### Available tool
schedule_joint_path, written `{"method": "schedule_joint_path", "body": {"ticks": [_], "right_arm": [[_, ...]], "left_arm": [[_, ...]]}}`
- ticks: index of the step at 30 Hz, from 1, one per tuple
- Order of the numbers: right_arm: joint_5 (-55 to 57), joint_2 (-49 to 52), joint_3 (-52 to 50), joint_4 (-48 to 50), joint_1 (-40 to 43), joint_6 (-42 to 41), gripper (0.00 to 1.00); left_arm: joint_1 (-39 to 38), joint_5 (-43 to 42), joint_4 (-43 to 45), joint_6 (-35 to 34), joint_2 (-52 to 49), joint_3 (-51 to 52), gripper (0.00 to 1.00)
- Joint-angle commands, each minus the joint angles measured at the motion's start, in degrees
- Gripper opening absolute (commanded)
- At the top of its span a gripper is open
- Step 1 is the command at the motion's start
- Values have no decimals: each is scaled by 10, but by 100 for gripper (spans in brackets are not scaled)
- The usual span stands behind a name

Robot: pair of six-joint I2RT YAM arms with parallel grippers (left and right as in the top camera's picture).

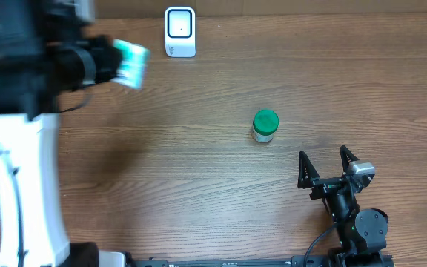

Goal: Scan the item barcode
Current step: 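Grasp the small mint-green pack and carry it to the scanner, then place the small pack on the table beside the jar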

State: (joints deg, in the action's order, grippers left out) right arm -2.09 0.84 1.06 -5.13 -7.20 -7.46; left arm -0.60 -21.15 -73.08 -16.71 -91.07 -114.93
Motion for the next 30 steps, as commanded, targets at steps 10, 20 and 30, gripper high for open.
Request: {"method": "schedule_joint_path", "body": {"ticks": [10,20,30], "right_arm": [[3,-7,-6,4,2,0,100],[3,-7,-6,4,2,0,100],[3,-7,-6,4,2,0,100]], "left_arm": [[-196,62,185,-148,-158,185,4],[-289,66,220,-252,-278,189,4],[-311,65,219,-249,-297,189,45]]}}
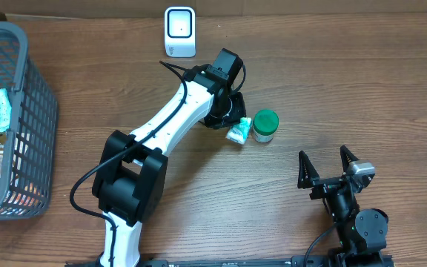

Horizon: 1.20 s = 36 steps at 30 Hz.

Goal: Scan the item barcode
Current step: 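Place the small pack on the table beside the jar, then reach the left gripper into the basket to the large mint-green bag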

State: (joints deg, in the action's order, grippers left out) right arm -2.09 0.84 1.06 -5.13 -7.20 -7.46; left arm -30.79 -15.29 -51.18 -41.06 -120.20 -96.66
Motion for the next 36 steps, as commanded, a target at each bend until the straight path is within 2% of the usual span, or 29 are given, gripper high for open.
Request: {"method": "schedule_joint_path", "body": {"ticks": [1,3,8,13,19,24,25,36], "right_arm": [[3,-7,-6,4,2,0,100],[3,-7,-6,4,2,0,100],[3,-7,-6,4,2,0,100],[3,-7,-6,4,2,0,100],[3,-7,-6,4,2,0,100],[3,-7,-6,4,2,0,100],[3,-7,-6,4,2,0,100],[3,-7,-6,4,2,0,100]], "left_arm": [[-11,7,0,2,-6,6,60],[-12,7,0,4,-6,6,66],[3,7,-19,31,0,-18,63],[48,37,-94,73,30,-110,61],[119,54,-183,157,82,-247,61],[199,54,-233,218,128,-323,62],[235,54,-246,230,144,-337,62],[471,63,-295,233,187,-343,61]]}}
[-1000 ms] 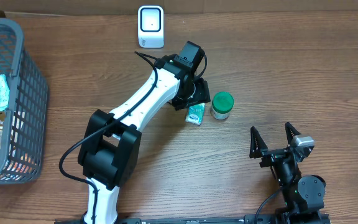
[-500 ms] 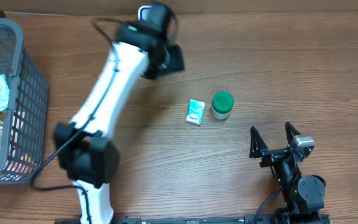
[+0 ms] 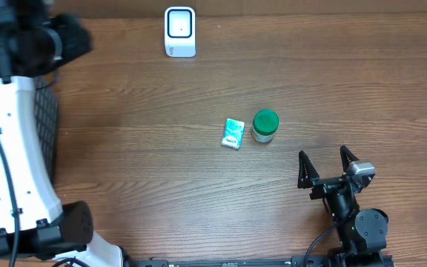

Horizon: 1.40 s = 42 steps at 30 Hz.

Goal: Scan the item barcode
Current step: 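Reach the left gripper into the basket to the large mint-green bag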

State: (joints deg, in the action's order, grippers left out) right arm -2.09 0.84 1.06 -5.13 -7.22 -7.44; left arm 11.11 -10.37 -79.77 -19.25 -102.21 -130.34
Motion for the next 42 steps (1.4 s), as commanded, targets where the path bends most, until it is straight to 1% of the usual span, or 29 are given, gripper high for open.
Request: {"method": "schedule_joint_path", "body": {"ticks": [1,4,7,10,13,21,26,30,35,36,39,42], "right_arm": [[3,-7,-6,4,2,0,100],[3,-7,-6,4,2,0,100],[3,-7,-6,4,2,0,100],[3,-7,-6,4,2,0,100],[3,-7,-6,4,2,0,100],[3,-7,-6,4,2,0,100],[3,-7,-6,4,2,0,100],[3,-7,-6,4,2,0,100],[3,-7,-6,4,2,0,100],[3,-7,-6,4,2,0,100],[3,-7,-6,4,2,0,100],[3,-7,-6,4,2,0,100]], "left_arm": [[75,25,-13,15,6,-6,61],[123,38,-19,12,2,0,58],[165,47,-22,-12,2,18,56],[203,65,-20,-26,2,43,56],[241,63,-7,-26,2,75,56],[294,66,54,-17,2,161,57],[297,94,148,25,-3,238,59],[297,95,230,78,-27,291,62],[297,96,293,131,-70,301,62],[297,101,317,152,-89,301,63],[297,120,346,168,-113,301,63],[297,125,377,198,-139,301,63]]}}
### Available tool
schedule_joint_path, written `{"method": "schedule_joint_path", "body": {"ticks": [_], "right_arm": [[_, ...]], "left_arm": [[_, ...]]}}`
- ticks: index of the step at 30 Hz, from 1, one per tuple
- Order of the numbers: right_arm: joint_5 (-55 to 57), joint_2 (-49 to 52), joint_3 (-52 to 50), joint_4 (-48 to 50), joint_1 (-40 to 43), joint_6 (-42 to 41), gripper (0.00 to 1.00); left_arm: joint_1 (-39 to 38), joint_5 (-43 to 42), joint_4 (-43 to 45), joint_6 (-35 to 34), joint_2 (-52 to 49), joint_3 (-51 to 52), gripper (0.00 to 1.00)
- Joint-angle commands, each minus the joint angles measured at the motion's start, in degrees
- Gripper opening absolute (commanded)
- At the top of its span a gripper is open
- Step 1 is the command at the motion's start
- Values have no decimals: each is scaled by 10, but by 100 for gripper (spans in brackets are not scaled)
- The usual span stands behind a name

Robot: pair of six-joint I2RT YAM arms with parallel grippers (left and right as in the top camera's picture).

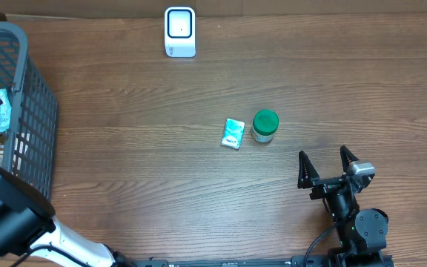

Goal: Scan the item barcode
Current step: 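Reach the left gripper into the basket to the large mint-green bag, then grasp the large mint-green bag and carry it to the scanner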

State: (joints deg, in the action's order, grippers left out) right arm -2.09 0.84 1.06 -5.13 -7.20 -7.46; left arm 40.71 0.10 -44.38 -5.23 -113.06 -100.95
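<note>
The white barcode scanner (179, 31) stands at the table's far edge. A small teal packet (233, 133) lies flat mid-table, just left of a green-lidded jar (265, 125). Another teal packet lies in the grey basket (32, 89) at the left. My left arm (6, 215) rises from the near left corner, and its dark gripper end reaches into the basket at the frame's edge, with the fingers hard to make out. My right gripper (330, 165) rests open near the front right, holding nothing.
The basket also holds other packaged goods, seen through its mesh wall. The jar and the packet sit close together, roughly a hand's width ahead and left of the right gripper.
My left arm was raised close to the camera and hid the basket. Now it is low, with its end inside the basket at the left edge. Packet, jar and right gripper are unmoved.
First my left gripper held a teal packet high at the left. Then it was down beside the jar with the packet. After that the packet lay alone next to the jar and the arm was back at the left. Now the arm reaches into the basket.
</note>
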Motion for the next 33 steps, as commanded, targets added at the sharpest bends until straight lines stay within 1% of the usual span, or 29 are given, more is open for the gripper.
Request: {"method": "schedule_joint_path", "body": {"ticks": [1,10,15,17,19,21,22,23,24,29,33], "right_arm": [[3,-7,-6,4,2,0,100],[3,-7,-6,4,2,0,100],[3,-7,-6,4,2,0,100],[3,-7,-6,4,2,0,100],[3,-7,-6,4,2,0,100],[3,-7,-6,4,2,0,100],[3,-7,-6,4,2,0,100],[3,-7,-6,4,2,0,100],[3,-7,-6,4,2,0,100],[3,-7,-6,4,2,0,100],[3,-7,-6,4,2,0,100]], "left_arm": [[1,20,33,68,-40,7,63],[-5,18,85,143,-127,7,64],[-11,19,90,144,-162,7,63],[-11,22,90,144,-171,7,61],[-11,25,87,144,-179,7,53],[-11,28,82,144,-182,7,41],[-11,29,80,144,-182,7,30],[-11,29,78,144,-182,7,15],[-11,29,76,144,-182,7,4],[-12,29,69,118,-165,5,4],[-12,29,68,96,-110,-2,4]]}}
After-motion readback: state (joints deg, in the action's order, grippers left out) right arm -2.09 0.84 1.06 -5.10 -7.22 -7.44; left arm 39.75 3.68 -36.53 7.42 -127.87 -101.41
